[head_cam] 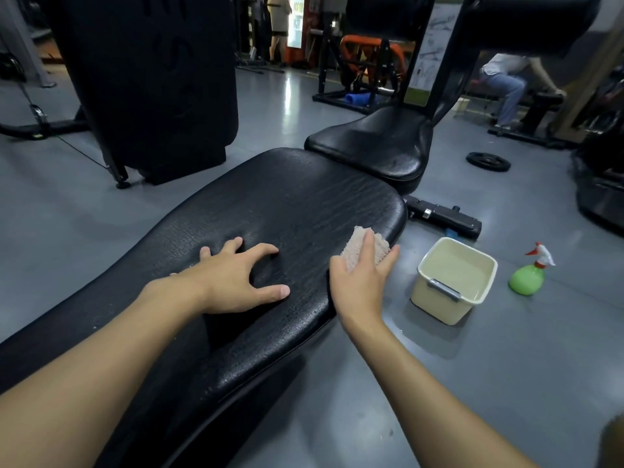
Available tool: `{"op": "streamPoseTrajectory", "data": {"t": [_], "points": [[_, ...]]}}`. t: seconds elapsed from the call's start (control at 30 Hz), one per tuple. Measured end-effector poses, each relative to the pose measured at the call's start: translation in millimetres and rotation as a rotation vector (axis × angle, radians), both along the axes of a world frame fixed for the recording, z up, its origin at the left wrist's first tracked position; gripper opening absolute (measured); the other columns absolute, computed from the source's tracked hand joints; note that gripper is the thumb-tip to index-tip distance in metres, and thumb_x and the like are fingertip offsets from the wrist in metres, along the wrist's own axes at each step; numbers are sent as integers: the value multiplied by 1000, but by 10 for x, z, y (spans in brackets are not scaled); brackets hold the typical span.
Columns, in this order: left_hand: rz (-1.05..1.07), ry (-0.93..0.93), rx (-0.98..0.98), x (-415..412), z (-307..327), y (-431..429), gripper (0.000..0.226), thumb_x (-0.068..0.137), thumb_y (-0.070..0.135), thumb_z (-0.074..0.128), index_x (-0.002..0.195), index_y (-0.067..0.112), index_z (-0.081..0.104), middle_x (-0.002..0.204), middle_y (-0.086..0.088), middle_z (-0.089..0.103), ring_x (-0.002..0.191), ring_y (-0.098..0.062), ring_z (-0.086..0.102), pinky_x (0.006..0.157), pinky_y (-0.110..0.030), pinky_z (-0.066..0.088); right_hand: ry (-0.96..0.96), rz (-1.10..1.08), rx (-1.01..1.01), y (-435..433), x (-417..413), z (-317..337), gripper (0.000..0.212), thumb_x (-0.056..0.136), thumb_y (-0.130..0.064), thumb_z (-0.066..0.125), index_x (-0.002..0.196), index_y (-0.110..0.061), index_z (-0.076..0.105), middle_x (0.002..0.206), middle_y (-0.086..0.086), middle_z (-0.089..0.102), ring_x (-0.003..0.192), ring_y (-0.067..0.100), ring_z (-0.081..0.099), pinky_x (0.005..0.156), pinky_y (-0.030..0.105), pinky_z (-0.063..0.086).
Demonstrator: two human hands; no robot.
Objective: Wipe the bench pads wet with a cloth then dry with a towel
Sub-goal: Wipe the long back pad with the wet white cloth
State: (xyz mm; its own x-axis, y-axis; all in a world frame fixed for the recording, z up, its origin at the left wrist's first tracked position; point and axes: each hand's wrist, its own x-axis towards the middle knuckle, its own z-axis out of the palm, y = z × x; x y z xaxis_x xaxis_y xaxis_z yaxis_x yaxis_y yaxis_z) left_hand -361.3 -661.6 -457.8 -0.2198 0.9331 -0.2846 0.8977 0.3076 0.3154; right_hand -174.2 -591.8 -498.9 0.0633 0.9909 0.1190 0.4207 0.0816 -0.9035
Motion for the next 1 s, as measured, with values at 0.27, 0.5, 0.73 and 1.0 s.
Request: {"op": "streamPoseTrajectory", "data": {"t": [0.27, 0.5, 0.73, 1.0], "points": [[-82, 84, 96, 646, 195, 558, 85, 77, 84, 49, 148, 61, 8, 167, 5, -5, 153, -32, -8, 110, -76, 13, -81, 18, 9, 828, 314, 303, 72, 93, -30, 53, 158, -28, 23, 165, 14, -14, 153, 27, 5, 123, 36, 12], [-51, 36, -5, 675, 238, 859, 102, 58, 91, 59, 141, 70, 2, 166, -8, -4, 149, -50, -7, 114, -69, 18, -91, -69, 113, 615, 254, 165, 67, 99, -24, 45, 159, -27, 15, 166, 14, -13, 153, 31, -4, 123, 44, 6], [-78, 43, -45, 695, 422, 990, 100, 48, 84, 72, 132, 64, 23, 135, -8, 35, 131, -44, 40, 112, -53, 35, -243, 142, 52, 1409, 503, 452, 40, 97, -22, 41, 135, -10, 43, 149, 20, 35, 137, 33, 35, 104, 40, 33], [62, 41, 106, 855, 490, 1601, 99, 45, 94, 45, 136, 59, 26, 155, -2, 23, 144, -30, 25, 111, -60, 33, -627, 379, 224, 1667, 745, 538, 34, 97, -36, 42, 131, -28, 43, 126, 8, 36, 115, 36, 41, 100, 45, 37]]}}
